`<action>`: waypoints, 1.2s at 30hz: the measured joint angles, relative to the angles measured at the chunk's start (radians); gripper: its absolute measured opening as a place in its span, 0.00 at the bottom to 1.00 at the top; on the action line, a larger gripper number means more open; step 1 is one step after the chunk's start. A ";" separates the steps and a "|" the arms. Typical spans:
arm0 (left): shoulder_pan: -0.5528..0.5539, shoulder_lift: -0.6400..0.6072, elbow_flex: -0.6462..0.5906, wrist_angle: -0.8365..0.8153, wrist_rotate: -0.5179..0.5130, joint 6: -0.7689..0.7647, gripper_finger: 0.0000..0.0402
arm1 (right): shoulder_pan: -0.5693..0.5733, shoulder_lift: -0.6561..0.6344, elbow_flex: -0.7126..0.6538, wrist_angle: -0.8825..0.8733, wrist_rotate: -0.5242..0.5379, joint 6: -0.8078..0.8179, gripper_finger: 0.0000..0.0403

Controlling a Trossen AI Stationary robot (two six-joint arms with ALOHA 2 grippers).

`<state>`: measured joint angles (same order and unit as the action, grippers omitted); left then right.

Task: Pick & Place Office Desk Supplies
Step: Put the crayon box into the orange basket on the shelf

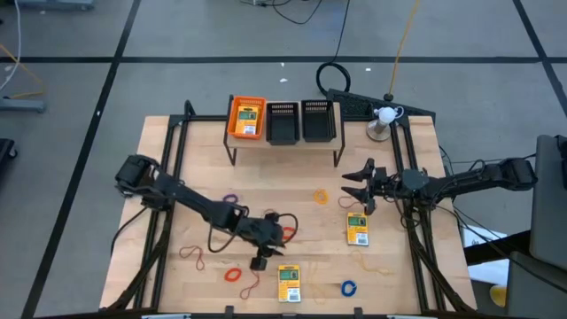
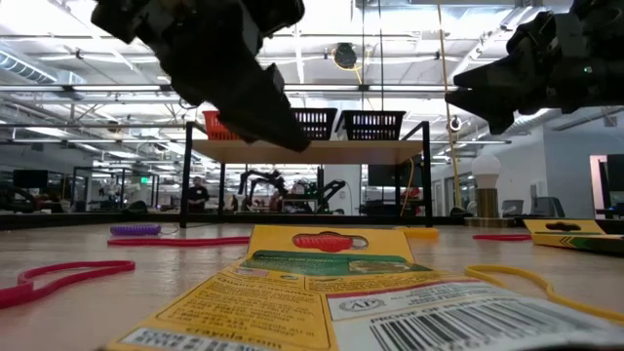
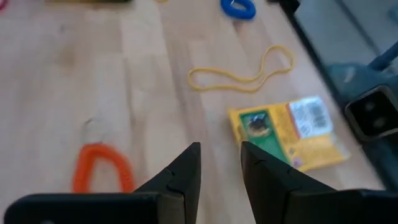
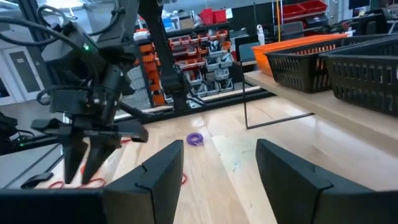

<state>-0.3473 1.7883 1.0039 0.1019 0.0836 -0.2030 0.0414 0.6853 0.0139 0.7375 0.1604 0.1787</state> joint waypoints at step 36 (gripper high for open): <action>-0.035 0.146 0.001 0.151 0.151 -0.212 0.27 | 0.000 0.001 0.000 -0.008 0.001 0.011 0.48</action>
<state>-0.3820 1.9347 1.0050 0.2527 0.2350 -0.4150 0.0414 0.6861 0.0135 0.7296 0.1612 0.1893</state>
